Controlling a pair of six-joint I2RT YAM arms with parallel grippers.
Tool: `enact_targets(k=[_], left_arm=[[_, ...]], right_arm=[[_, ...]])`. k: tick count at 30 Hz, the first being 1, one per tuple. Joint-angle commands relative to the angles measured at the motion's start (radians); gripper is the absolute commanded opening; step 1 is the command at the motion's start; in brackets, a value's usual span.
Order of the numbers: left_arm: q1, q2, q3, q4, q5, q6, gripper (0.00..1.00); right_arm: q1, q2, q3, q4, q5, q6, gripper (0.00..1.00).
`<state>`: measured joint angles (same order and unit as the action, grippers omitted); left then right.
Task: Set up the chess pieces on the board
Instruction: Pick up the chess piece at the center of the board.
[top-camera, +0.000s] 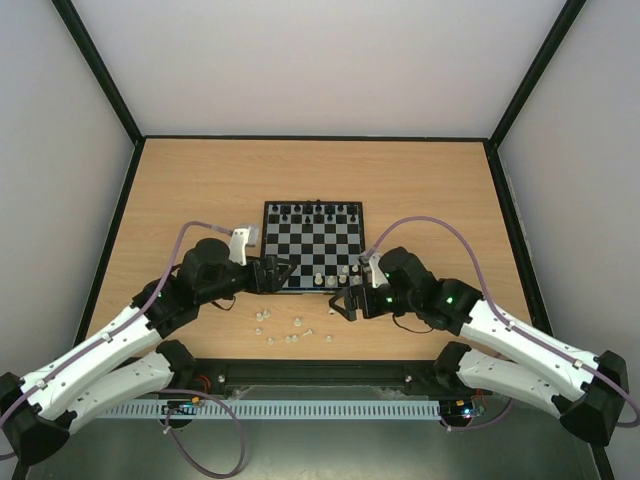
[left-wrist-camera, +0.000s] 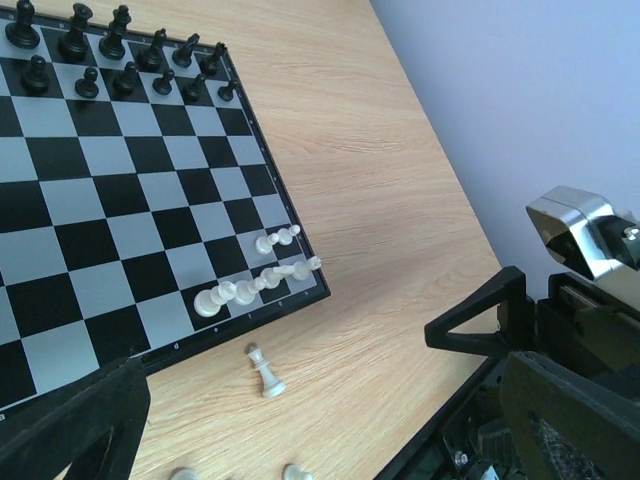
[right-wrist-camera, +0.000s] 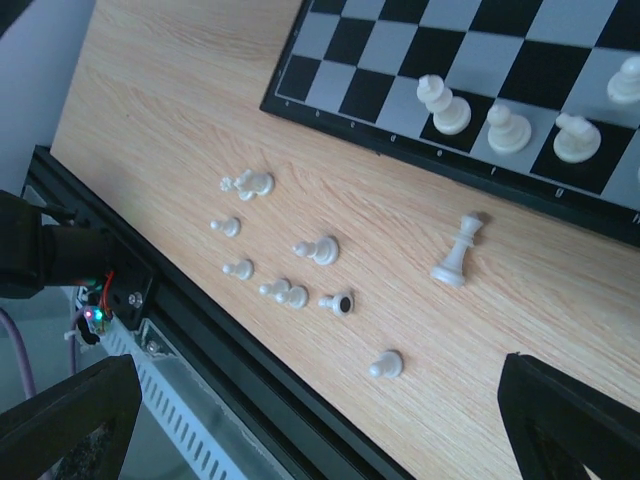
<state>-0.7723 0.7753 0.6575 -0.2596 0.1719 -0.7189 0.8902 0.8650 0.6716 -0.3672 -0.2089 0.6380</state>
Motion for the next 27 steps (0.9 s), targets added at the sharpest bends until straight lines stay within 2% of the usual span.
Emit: enact_targets(k=[1, 8, 13, 21, 27], left_arm=[[-0.004, -0.020, 0.020, -0.024, 0.007, 0.033, 0.99], [-0.004, -0.046, 0.017, -0.072, -0.002, 0.057, 0.99], [-0.003, -0.128, -0.026, -0.101, -0.023, 0.064, 0.99], [-0.002, -0.216, -0.081, -0.091, -0.075, 0.041, 0.99], [-0.002, -0.189, -0.089, -0.036, -0.089, 0.026, 0.99]], right_arm=[[-0.003, -0.040, 0.036, 0.012, 0.042, 0.002, 0.99], [-0.002, -0.070, 0.015, 0.063, 0.153, 0.019, 0.99], [-0.002, -0.066, 0.018, 0.055, 0.202, 0.037, 0.99], [-0.002, -0.024, 0.054, -0.021, 0.195, 0.042, 0.99], [-0.003, 0.027, 0.072, -0.030, 0.188, 0.015, 0.99]])
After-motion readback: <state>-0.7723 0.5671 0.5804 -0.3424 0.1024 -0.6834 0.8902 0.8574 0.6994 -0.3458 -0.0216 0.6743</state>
